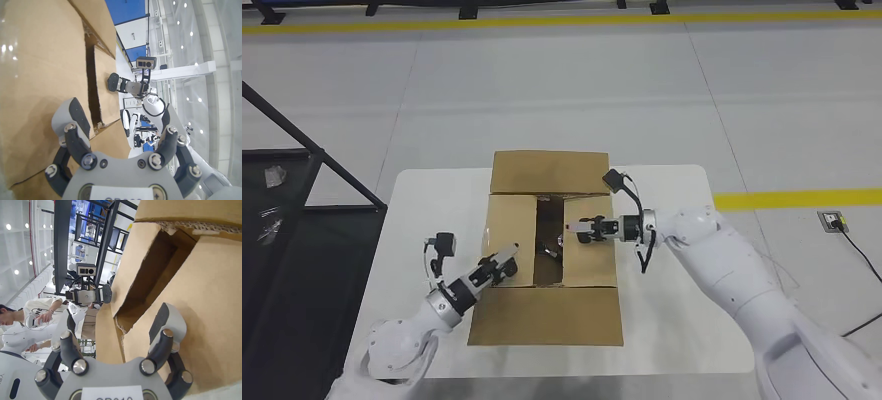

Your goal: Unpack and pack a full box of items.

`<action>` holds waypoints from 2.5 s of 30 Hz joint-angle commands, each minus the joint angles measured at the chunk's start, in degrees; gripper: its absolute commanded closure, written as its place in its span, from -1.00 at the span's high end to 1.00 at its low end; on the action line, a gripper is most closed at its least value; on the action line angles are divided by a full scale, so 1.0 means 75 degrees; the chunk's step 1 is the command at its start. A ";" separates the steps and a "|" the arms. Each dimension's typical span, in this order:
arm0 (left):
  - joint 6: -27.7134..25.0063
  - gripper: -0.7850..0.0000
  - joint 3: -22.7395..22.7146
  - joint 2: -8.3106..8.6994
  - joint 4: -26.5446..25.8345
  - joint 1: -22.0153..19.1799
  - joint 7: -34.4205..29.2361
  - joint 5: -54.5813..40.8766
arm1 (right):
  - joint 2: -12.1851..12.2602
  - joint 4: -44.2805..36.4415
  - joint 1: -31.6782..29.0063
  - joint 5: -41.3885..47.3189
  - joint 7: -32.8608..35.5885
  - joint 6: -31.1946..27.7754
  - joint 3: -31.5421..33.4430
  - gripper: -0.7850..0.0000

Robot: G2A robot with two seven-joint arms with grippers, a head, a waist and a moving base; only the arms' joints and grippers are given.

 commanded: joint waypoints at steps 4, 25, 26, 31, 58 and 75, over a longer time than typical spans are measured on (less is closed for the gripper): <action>-0.0270 1.00 -0.0637 0.0096 -0.0762 0.0382 -0.0415 -0.0133 | 0.0002 -0.0009 0.0005 0.0004 0.0008 0.0007 0.0007 1.00; -0.1468 1.00 -0.3817 0.0434 0.0714 0.2909 -0.6271 -0.5000 | 0.0132 0.0119 0.0329 -0.0188 -0.1509 -0.1137 0.0839 1.00; -0.1489 1.00 -0.3722 0.0431 0.0866 0.2879 -0.6223 -0.4849 | 0.0141 0.0271 0.0430 -0.0453 -0.1742 -0.0978 0.0835 1.00; -0.1656 1.00 -0.3136 0.0407 0.1228 0.2754 -0.5715 -0.3664 | 0.0137 0.0371 0.0500 -0.0677 -0.1943 -0.0707 0.0802 1.00; -0.1557 1.00 -0.2224 0.0340 0.0174 0.1965 -0.4587 -0.3887 | -0.0277 0.1280 0.0329 -0.1769 -0.4817 0.1582 0.1094 1.00; -0.1432 1.00 -0.2023 0.0290 0.0061 0.1779 -0.3617 -0.3672 | -0.0508 0.1667 0.0384 -0.1483 -0.4607 0.1618 0.1184 1.00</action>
